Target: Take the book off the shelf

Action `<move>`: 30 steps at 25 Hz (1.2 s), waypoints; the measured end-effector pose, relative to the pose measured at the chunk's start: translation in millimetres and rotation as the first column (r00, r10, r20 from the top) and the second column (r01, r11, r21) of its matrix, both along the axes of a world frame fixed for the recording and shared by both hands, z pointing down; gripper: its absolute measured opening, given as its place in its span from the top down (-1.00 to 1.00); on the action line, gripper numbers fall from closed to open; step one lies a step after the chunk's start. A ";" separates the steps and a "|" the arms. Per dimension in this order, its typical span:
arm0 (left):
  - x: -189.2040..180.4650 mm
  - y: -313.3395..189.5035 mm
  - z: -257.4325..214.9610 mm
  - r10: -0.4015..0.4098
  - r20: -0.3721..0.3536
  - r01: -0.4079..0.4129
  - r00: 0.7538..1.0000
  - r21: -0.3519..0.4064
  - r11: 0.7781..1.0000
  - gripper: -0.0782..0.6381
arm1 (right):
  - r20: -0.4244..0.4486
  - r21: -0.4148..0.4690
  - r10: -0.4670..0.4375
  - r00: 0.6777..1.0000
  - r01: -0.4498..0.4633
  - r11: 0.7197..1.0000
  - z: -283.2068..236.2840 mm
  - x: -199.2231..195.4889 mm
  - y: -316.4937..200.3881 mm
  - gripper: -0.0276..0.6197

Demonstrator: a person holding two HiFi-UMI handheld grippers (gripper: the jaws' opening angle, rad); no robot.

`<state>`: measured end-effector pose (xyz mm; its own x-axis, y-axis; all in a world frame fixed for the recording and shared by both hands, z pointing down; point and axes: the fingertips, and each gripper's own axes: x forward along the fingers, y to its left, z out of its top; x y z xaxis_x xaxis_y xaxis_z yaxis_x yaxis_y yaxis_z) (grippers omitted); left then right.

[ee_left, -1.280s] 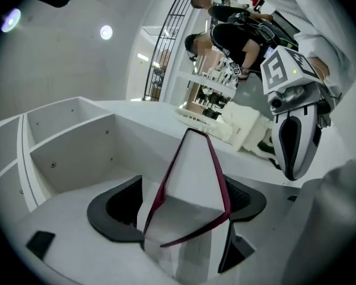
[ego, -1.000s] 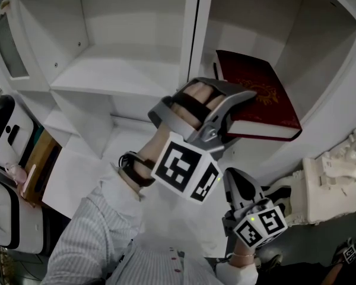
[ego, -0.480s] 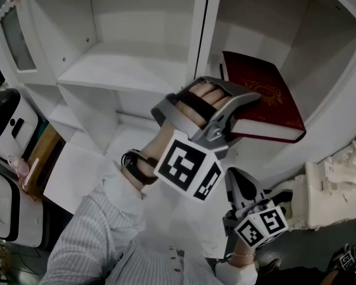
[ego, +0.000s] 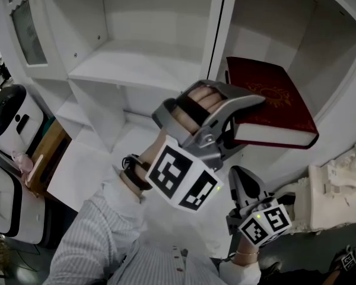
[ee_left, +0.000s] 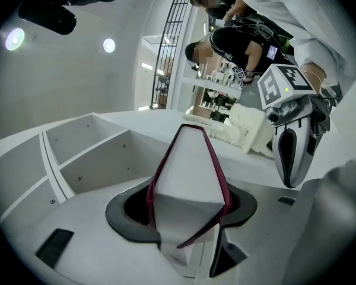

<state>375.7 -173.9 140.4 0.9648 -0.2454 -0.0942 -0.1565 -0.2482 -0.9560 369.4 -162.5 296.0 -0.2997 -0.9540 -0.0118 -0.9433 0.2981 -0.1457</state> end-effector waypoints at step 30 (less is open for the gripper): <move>-158.0 80.6 -4.4 0.289 -0.132 -0.312 0.948 -0.209 0.927 0.14 | 0.000 -0.024 0.073 0.997 -0.073 0.997 -0.6 -137.2 30.3 0.87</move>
